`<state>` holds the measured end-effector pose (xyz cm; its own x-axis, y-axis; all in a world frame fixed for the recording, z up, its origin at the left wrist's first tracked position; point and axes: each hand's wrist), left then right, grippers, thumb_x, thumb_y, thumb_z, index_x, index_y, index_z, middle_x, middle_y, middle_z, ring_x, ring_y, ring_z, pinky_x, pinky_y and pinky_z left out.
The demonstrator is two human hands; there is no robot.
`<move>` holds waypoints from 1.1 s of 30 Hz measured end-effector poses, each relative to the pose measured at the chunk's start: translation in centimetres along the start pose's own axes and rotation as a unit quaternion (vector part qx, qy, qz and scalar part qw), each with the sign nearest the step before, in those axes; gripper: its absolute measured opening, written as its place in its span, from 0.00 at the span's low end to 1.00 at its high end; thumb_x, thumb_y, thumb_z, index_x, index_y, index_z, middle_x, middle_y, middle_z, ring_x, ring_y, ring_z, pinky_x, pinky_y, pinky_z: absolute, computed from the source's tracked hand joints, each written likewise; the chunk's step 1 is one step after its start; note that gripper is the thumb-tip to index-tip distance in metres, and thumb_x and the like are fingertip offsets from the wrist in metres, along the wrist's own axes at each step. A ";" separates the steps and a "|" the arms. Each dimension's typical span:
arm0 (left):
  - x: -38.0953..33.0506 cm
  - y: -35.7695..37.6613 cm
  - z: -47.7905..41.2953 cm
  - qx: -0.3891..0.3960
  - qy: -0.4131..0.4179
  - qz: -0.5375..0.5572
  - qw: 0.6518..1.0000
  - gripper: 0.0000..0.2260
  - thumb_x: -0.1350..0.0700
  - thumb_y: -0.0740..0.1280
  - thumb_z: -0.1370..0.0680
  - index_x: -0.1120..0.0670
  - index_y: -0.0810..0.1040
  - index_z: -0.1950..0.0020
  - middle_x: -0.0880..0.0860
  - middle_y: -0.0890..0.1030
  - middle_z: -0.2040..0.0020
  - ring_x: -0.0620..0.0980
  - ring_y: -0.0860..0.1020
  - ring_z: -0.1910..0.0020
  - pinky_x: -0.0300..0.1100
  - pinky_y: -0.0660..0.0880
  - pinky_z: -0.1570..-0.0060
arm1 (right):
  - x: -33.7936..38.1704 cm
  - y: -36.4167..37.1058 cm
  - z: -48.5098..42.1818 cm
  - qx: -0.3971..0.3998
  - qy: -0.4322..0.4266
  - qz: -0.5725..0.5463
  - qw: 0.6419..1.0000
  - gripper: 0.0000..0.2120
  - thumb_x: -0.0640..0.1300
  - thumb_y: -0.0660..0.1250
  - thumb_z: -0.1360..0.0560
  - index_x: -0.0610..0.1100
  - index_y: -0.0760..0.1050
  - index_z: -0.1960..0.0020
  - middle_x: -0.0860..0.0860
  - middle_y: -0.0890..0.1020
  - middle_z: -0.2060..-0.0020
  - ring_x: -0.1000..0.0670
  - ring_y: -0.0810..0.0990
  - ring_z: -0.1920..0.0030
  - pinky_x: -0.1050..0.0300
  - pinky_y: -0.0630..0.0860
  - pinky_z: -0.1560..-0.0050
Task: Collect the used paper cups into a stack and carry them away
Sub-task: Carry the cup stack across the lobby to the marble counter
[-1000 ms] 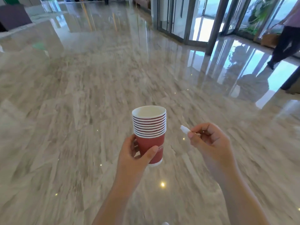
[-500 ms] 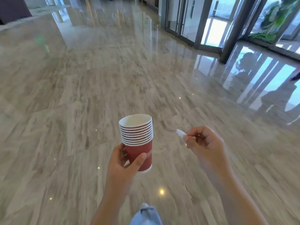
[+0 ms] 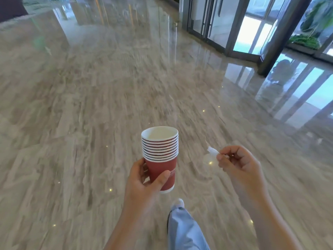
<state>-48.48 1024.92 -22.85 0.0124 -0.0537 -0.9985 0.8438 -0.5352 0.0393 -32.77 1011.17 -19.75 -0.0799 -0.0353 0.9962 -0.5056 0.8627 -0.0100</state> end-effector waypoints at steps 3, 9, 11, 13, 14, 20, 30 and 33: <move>-0.1 2.2 -9.2 0.006 0.011 -0.006 1.000 0.20 0.64 0.74 0.34 0.52 0.74 0.47 0.51 0.82 0.52 0.37 0.80 0.58 0.28 0.74 0.63 | -1.4 2.2 -8.9 -0.003 -0.006 0.002 1.000 0.16 0.32 0.68 0.29 0.53 0.77 0.64 0.55 0.76 0.74 0.55 0.71 0.71 0.66 0.67 0.70; -3.0 6.3 -26.5 -0.001 0.021 0.008 1.000 0.24 0.53 0.78 0.40 0.50 0.75 0.47 0.47 0.83 0.54 0.39 0.81 0.55 0.29 0.75 0.62 | -0.5 6.1 -26.5 0.015 -0.017 0.007 1.000 0.17 0.32 0.68 0.30 0.54 0.78 0.63 0.56 0.76 0.73 0.55 0.70 0.70 0.65 0.67 0.69; -3.5 7.0 -31.3 -0.001 0.022 0.007 1.000 0.23 0.53 0.75 0.41 0.50 0.75 0.48 0.44 0.83 0.56 0.38 0.81 0.56 0.28 0.74 0.62 | -0.4 7.6 -31.6 0.017 -0.022 0.012 1.000 0.16 0.32 0.68 0.30 0.54 0.78 0.63 0.57 0.76 0.73 0.57 0.71 0.71 0.67 0.67 0.70; -3.7 7.4 -35.9 0.001 0.028 0.004 1.000 0.22 0.54 0.77 0.40 0.50 0.75 0.49 0.42 0.83 0.56 0.37 0.80 0.57 0.27 0.74 0.63 | -0.7 9.5 -36.0 0.026 -0.016 0.011 0.999 0.15 0.32 0.69 0.30 0.53 0.78 0.62 0.57 0.78 0.72 0.58 0.72 0.70 0.68 0.68 0.70; -3.7 7.6 -38.2 0.000 0.029 0.001 1.000 0.22 0.55 0.78 0.39 0.51 0.75 0.49 0.42 0.83 0.56 0.38 0.80 0.57 0.27 0.74 0.63 | -1.0 10.6 -38.1 0.033 -0.012 0.009 0.999 0.15 0.32 0.69 0.30 0.53 0.78 0.62 0.56 0.78 0.72 0.57 0.73 0.70 0.68 0.69 0.69; -1.7 7.3 -54.3 -0.016 0.016 -0.005 1.000 0.21 0.55 0.75 0.39 0.52 0.75 0.48 0.45 0.83 0.55 0.39 0.81 0.56 0.29 0.74 0.62 | -4.1 18.0 -52.3 0.028 0.014 0.001 0.999 0.14 0.32 0.68 0.30 0.53 0.78 0.62 0.56 0.78 0.72 0.57 0.73 0.70 0.66 0.70 0.68; -4.0 6.7 -84.8 -0.017 0.004 0.001 1.000 0.20 0.54 0.74 0.39 0.50 0.75 0.49 0.43 0.83 0.56 0.40 0.81 0.57 0.30 0.75 0.63 | -3.6 32.3 -78.7 0.036 -0.007 0.021 0.999 0.13 0.33 0.68 0.30 0.52 0.78 0.63 0.57 0.77 0.73 0.57 0.72 0.71 0.68 0.68 0.72; -4.7 8.2 -92.6 -0.008 0.003 0.001 1.000 0.20 0.54 0.74 0.38 0.49 0.75 0.48 0.43 0.83 0.56 0.39 0.81 0.56 0.30 0.75 0.62 | -4.3 34.2 -85.2 0.022 0.004 0.011 1.000 0.13 0.32 0.68 0.30 0.50 0.78 0.64 0.56 0.77 0.73 0.57 0.72 0.71 0.68 0.68 0.72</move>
<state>8.10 1098.80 -21.45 0.0178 -0.0506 -0.9986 0.8520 -0.5219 0.0417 23.49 1083.84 -16.95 -0.0856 -0.0124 0.9963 -0.5415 0.8399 -0.0361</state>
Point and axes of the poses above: each hand's wrist, its own z-axis away from the middle knuckle, its own y-axis out of the palm, x = y × z
